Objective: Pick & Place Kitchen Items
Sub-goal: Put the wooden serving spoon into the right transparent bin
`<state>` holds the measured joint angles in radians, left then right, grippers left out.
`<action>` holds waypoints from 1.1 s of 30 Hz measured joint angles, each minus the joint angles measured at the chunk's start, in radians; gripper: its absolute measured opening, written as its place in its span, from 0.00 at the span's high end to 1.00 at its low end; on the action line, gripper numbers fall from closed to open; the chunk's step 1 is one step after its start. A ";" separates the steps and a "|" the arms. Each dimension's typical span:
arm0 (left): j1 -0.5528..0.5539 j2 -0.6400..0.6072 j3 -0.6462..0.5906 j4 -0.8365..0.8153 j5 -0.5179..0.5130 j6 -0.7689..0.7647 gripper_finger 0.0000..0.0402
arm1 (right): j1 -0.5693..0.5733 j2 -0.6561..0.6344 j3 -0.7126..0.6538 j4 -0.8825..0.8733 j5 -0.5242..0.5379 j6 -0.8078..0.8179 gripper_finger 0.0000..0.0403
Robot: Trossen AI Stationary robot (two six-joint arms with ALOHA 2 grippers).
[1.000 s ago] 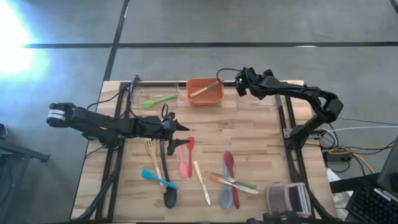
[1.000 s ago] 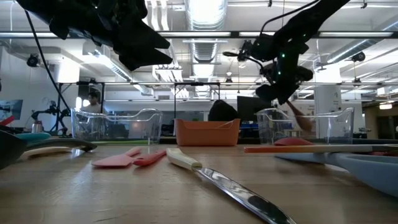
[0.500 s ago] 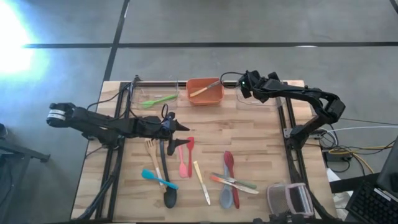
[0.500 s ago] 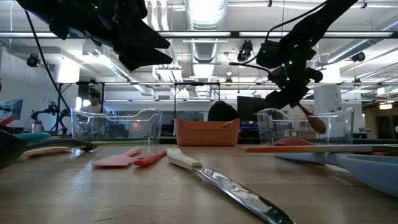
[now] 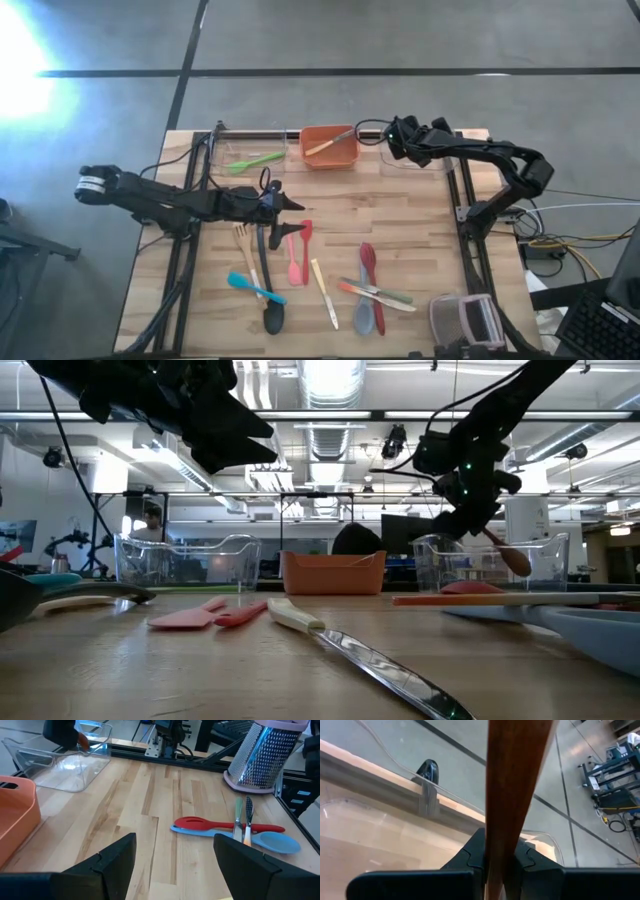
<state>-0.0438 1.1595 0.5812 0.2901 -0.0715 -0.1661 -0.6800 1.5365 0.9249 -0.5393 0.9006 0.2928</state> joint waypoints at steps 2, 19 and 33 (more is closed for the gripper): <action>0.000 0.000 0.000 0.000 0.000 0.000 0.33 | 0.003 0.005 0.000 -0.002 0.000 0.001 0.95; 0.000 0.000 0.000 0.000 0.000 0.001 0.33 | 0.011 0.050 -0.003 -0.053 -0.027 -0.029 0.95; 0.000 0.000 0.000 0.001 0.000 0.001 0.33 | 0.012 0.109 -0.005 -0.056 -0.070 -0.094 0.95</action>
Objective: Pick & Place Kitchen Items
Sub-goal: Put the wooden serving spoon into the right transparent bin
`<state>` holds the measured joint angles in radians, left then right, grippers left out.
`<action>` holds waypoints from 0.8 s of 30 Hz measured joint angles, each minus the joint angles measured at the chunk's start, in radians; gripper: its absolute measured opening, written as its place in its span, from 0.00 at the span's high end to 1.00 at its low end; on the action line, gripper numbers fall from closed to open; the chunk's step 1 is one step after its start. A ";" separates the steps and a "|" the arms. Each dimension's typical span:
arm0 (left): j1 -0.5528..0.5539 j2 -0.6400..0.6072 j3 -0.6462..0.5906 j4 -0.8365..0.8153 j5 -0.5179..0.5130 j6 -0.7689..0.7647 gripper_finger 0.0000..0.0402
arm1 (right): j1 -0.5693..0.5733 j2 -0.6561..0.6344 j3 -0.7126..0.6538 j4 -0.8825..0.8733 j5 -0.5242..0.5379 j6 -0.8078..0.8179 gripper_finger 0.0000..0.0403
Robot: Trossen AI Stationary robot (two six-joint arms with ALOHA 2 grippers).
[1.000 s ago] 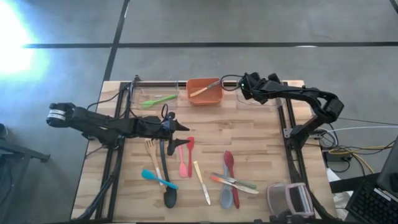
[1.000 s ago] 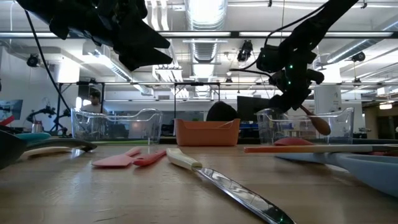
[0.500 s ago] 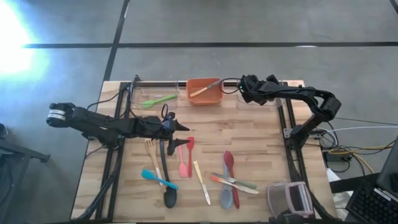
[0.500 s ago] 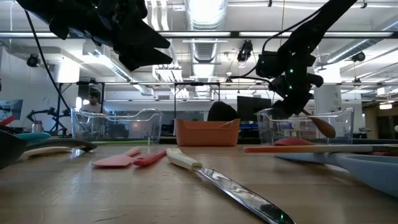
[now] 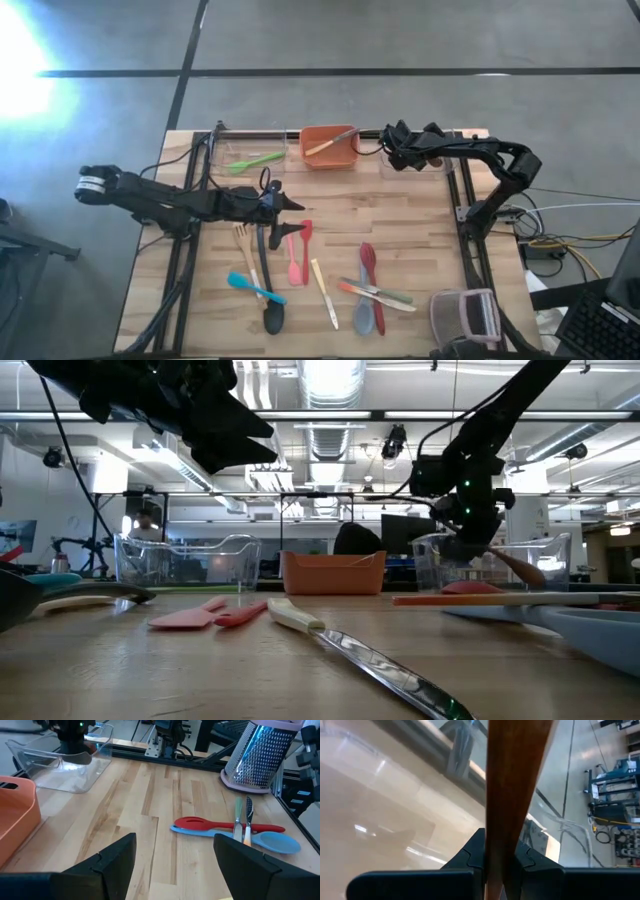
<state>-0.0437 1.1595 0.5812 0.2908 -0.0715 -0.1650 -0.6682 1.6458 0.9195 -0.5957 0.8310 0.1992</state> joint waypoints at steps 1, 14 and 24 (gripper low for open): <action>0.000 0.000 0.000 0.000 0.000 0.000 0.33 | 0.000 0.010 0.000 0.000 -0.002 -0.004 0.95; 0.000 0.000 0.000 0.000 0.000 0.005 0.33 | 0.000 0.073 0.000 -0.008 -0.052 0.025 0.95; 0.000 0.000 0.000 0.000 0.000 0.005 0.33 | 0.000 0.072 0.000 -0.002 -0.192 0.030 0.95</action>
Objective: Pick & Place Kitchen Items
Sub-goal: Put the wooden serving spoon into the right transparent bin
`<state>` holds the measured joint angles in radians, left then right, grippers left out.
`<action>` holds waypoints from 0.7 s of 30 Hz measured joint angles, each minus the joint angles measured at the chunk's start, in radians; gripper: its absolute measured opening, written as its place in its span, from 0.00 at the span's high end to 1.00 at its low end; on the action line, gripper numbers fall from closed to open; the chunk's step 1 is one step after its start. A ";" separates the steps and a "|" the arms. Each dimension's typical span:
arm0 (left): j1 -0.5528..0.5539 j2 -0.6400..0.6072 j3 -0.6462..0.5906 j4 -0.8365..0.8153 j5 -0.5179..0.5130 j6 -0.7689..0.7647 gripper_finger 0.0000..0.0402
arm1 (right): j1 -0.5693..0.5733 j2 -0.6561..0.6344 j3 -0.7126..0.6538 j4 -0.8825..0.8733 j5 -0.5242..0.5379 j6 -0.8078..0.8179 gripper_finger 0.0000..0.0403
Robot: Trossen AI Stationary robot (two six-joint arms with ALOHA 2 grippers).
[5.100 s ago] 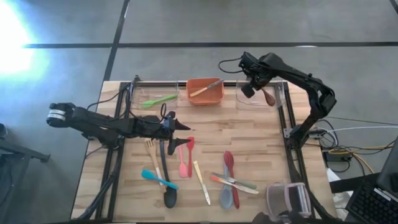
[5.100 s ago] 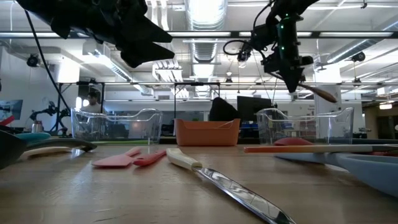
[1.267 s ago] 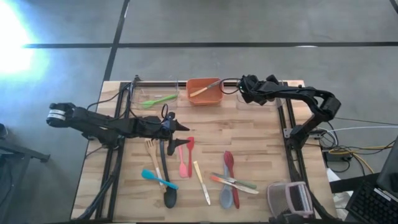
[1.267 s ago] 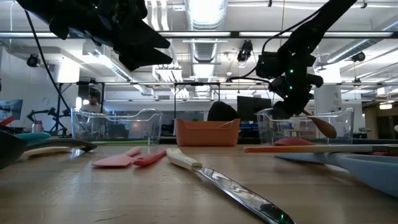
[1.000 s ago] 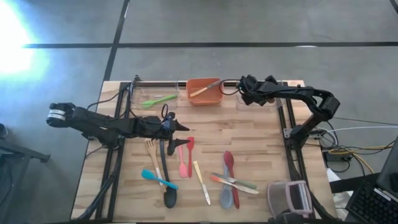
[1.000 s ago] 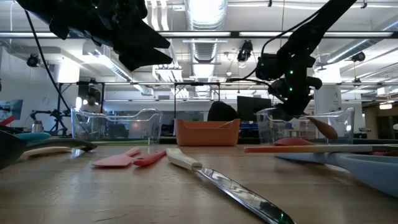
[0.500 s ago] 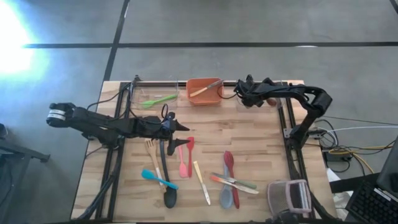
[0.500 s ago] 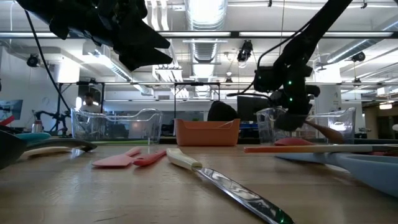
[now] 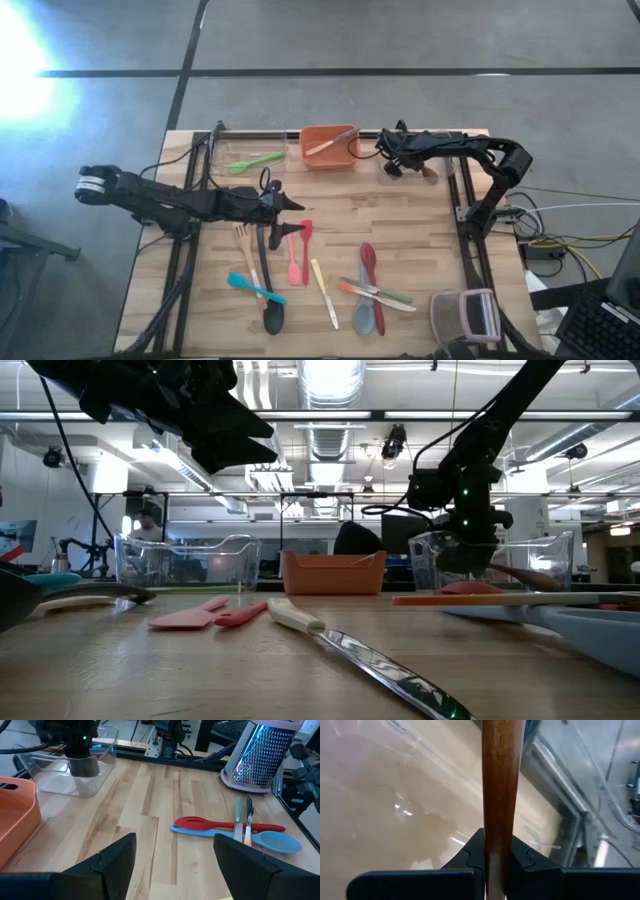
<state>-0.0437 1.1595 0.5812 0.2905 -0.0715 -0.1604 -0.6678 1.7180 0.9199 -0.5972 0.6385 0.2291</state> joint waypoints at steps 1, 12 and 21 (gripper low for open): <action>0.000 0.000 0.000 0.000 0.000 0.000 0.33 | 0.000 0.000 0.000 0.000 -0.002 0.000 0.95; 0.000 0.000 0.000 0.000 0.000 -0.001 0.33 | -0.008 0.000 0.000 -0.002 -0.048 -0.004 0.95; 0.000 0.000 0.000 0.000 0.001 -0.002 0.33 | -0.013 0.000 0.000 -0.003 -0.080 -0.026 0.95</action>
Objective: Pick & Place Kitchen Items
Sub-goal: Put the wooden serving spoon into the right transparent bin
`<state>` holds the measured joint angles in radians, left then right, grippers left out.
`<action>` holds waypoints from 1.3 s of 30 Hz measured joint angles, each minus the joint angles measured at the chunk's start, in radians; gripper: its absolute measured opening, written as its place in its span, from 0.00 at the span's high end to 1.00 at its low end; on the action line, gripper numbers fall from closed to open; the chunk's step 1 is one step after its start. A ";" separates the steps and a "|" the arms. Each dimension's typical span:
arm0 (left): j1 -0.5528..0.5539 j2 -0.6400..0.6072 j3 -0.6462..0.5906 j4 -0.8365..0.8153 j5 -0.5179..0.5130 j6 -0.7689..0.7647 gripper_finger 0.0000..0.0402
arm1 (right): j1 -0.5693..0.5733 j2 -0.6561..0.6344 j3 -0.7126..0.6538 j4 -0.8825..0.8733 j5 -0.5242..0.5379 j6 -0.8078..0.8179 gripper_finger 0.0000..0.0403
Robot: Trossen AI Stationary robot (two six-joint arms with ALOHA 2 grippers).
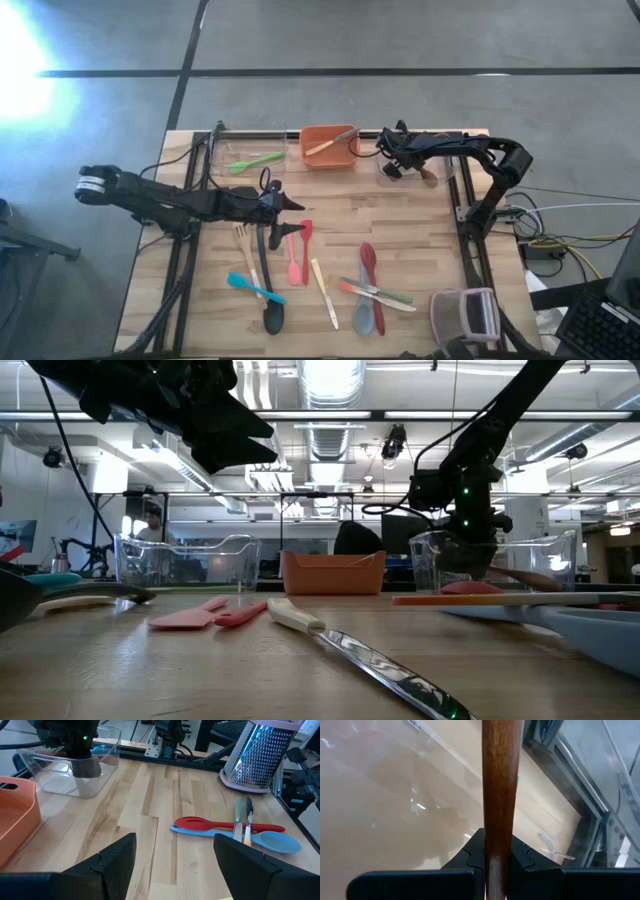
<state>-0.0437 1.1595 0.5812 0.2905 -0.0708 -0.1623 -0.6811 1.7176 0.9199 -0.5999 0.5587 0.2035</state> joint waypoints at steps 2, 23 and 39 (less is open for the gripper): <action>0.000 0.000 0.000 0.000 0.001 -0.003 0.33 | 0.000 0.000 0.000 0.000 -0.002 -0.002 0.95; 0.000 0.000 0.000 0.000 0.002 -0.002 0.33 | 0.000 -0.001 0.000 0.014 0.009 -0.003 0.79; 0.000 0.000 0.000 0.000 0.002 -0.002 0.33 | 0.000 -0.001 0.000 0.015 0.019 -0.005 0.61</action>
<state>-0.0437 1.1595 0.5812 0.2909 -0.0685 -0.1642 -0.6815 1.7164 0.9199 -0.5850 0.5773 0.1982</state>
